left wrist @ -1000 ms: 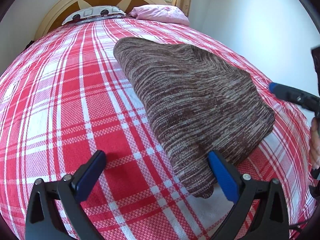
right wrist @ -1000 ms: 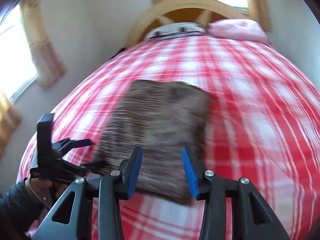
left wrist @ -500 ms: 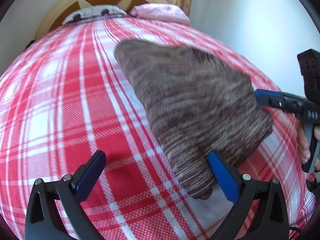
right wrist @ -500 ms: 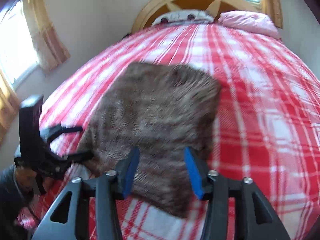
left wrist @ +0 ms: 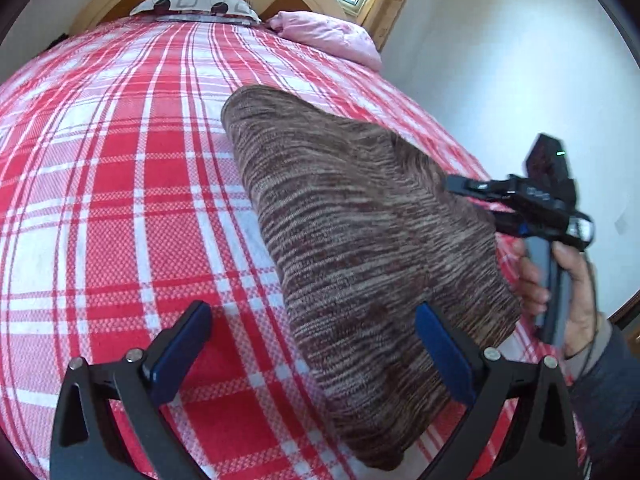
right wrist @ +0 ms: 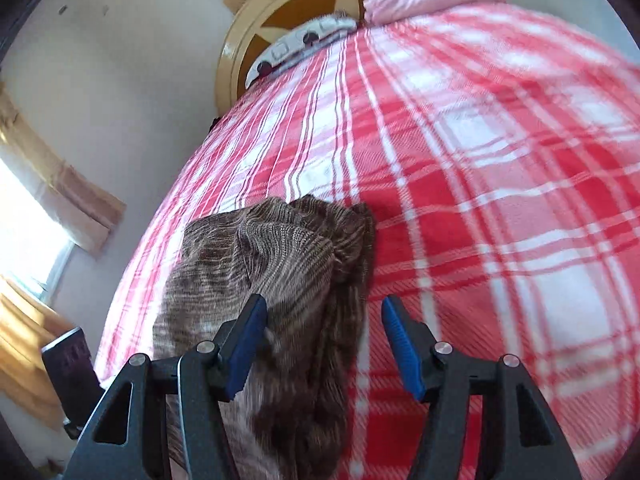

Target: Fold small clothes

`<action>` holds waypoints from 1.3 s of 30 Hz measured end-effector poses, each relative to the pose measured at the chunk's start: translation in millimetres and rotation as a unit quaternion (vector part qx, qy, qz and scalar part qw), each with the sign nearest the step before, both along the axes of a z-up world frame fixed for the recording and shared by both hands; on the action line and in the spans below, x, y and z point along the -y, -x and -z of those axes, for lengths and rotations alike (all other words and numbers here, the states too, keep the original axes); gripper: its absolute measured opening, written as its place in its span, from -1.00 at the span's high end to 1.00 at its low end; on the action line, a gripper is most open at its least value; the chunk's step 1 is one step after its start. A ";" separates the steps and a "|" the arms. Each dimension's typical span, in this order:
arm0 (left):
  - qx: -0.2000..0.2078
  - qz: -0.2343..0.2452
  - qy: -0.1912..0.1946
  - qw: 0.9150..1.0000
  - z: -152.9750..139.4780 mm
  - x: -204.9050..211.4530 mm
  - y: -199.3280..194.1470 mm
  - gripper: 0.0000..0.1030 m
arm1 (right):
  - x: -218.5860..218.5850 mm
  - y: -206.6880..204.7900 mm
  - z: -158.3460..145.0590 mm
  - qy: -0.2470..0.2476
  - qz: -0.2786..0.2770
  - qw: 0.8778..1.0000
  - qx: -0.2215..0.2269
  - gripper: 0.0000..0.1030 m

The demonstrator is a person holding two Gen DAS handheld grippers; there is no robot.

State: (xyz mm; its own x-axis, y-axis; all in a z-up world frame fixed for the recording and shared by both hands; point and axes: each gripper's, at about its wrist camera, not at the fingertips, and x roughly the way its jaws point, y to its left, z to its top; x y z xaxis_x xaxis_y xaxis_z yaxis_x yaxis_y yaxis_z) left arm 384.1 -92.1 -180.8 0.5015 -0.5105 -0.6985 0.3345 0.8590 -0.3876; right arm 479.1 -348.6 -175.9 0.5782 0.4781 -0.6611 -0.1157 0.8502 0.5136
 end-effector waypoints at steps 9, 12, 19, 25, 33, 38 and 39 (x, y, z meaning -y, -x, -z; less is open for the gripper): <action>-0.009 0.056 0.024 0.998 -0.2 18.5 5.8 -0.35 | -15.4 -40.9 22.3 -0.044 -0.028 0.999 -0.016 -0.18; 0.002 0.064 -0.001 0.998 -1.4 28.6 10.3 0.07 | -20.5 -49.0 26.1 -0.066 -0.050 0.996 -0.025 -0.05; 0.010 0.043 0.041 0.998 -14.8 6.1 22.2 0.59 | -32.7 -41.2 16.7 -0.090 -0.067 0.993 -0.017 0.56; 0.045 0.035 0.039 0.998 -45.6 -11.2 52.8 0.61 | -58.2 -22.9 -11.6 -0.105 -0.077 0.991 0.014 0.57; 0.083 0.000 0.014 0.996 -75.8 -68.9 98.9 0.61 | -120.1 2.2 -40.5 -0.124 -0.128 0.983 0.035 0.58; 0.098 -0.034 0.001 0.995 -87.3 -112.3 133.7 0.61 | -181.0 17.2 -53.1 -0.136 -0.177 0.974 0.043 0.58; 0.101 -0.040 -0.002 0.994 -88.8 -120.0 140.3 0.61 | -193.2 19.8 -55.1 -0.138 -0.185 0.972 0.044 0.58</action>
State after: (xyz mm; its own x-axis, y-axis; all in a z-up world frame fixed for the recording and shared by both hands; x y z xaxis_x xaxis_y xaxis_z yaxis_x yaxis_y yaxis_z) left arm 243.8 27.9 -92.0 0.6715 -0.4603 -0.5807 0.3353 0.8876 -0.3159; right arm 459.2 -155.4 -120.8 0.3808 0.8161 -0.4346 -0.4415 0.5735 0.6901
